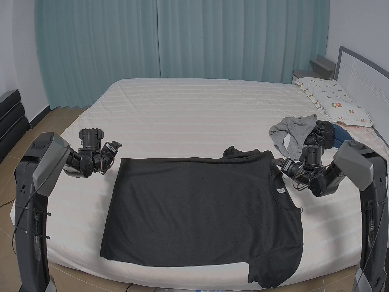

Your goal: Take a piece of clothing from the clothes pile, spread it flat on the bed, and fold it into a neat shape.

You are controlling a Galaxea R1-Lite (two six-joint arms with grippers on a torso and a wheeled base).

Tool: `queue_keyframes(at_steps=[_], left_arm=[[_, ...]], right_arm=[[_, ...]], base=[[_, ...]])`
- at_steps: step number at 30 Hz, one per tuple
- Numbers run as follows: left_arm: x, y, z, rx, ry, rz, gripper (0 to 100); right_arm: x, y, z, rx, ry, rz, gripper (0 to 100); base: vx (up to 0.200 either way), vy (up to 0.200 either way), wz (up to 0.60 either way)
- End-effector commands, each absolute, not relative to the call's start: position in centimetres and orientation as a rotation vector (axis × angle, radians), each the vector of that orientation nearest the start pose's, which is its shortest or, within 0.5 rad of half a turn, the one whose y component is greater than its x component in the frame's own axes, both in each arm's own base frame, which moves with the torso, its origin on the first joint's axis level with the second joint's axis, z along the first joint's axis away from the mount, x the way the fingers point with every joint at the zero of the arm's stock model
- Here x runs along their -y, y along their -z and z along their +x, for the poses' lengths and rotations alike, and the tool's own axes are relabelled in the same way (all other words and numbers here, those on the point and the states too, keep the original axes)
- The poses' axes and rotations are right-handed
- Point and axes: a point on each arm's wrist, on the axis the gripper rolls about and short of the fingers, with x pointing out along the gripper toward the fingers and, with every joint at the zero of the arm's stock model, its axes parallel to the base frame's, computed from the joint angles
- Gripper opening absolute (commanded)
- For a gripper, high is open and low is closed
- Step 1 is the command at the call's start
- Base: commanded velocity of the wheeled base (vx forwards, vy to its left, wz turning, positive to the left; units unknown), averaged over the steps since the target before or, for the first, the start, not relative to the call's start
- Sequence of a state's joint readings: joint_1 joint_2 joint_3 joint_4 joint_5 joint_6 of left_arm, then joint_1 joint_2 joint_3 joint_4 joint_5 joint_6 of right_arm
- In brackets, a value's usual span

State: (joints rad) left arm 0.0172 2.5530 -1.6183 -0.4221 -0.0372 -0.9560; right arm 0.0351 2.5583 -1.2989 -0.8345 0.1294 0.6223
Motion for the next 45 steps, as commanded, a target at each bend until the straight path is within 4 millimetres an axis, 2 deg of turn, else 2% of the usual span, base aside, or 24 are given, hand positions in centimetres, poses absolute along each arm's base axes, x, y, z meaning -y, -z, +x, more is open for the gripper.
queue_keyframes(at_steps=[1,2,3,5,8,11,12,14,15,17,20,23,28,32,38,43,45], left_arm=[[-0.8,-8.7,43.1,-0.543,-0.155,-0.974,100],[-0.5,-8.4,41.2,-0.590,-0.168,-0.970,100],[-0.4,-8.4,41.1,-0.593,-0.168,-0.970,100],[0.3,-7.7,38.6,-0.665,-0.180,-0.958,100],[0.7,-7.1,36.2,-0.725,-0.191,-0.941,100],[1.1,-6.8,34.3,-0.771,-0.190,-0.934,100],[1.1,-6.8,34.1,-0.772,-0.189,-0.935,100],[1.5,-6.7,32.0,-0.796,-0.153,-0.939,100],[1.5,-6.7,31.9,-0.796,-0.152,-0.939,100],[1.7,-6.3,30.3,-0.804,-0.129,-0.941,100],[1.7,-5.7,29.3,-0.808,-0.131,-0.941,100],[1.6,-5.2,28.8,-0.820,-0.140,-0.941,100],[1.6,-4.7,28.5,-0.838,-0.145,-0.940,100],[1.5,-4.6,28.6,-0.850,-0.128,-0.941,100],[0.5,-3.4,27.3,-0.933,0.005,-0.820,100],[-0.5,-2.6,27.6,-0.957,0.097,-0.789,100],[-1.2,-1.3,28.0,-0.983,0.155,-0.735,100]], right_arm=[[-1.5,-4.6,38.8,-0.499,-0.048,0.689,100],[-1.5,-5.0,36.9,-0.518,-0.034,0.735,100],[-1.5,-5.0,36.8,-0.518,-0.033,0.736,100],[-1.6,-5.1,34.0,-0.534,-0.059,0.750,100],[-1.7,-5.0,31.1,-0.540,-0.122,0.762,100],[-1.8,-4.5,29.4,-0.580,-0.117,0.765,100],[-1.8,-4.4,29.3,-0.582,-0.116,0.765,100],[-1.9,-3.6,27.7,-0.635,-0.101,0.773,100],[-1.9,-3.6,27.6,-0.638,-0.100,0.773,100],[-1.9,-3.0,26.4,-0.673,-0.089,0.784,100],[-2.4,-2.6,25.4,-0.706,-0.090,0.803,100],[-2.5,-2.7,25.3,-0.701,-0.088,0.829,100],[-2.4,-2.3,24.7,-0.726,-0.075,0.833,100],[-2.4,-2.1,24.4,-0.738,-0.070,0.835,100],[-2.5,-1.9,24.2,-0.755,-0.066,0.836,100],[-2.5,-1.8,24.1,-0.765,-0.082,0.841,100],[-2.7,-1.8,24.1,-0.771,-0.091,0.836,100]], base=[[0.000,0.000,0.00],[0.000,0.000,0.00],[0.000,0.000,0.00],[0.000,0.000,0.00],[0.000,0.000,0.00],[0.000,0.000,0.00],[0.000,0.000,0.00],[0.000,0.000,0.00],[0.000,0.000,0.00],[-0.100,0.000,0.00],[-0.200,0.000,0.00],[-0.200,0.000,0.00],[-0.200,0.000,0.00],[0.000,0.000,0.00],[0.000,0.000,0.00],[0.000,0.000,0.00],[0.000,0.000,0.00]])
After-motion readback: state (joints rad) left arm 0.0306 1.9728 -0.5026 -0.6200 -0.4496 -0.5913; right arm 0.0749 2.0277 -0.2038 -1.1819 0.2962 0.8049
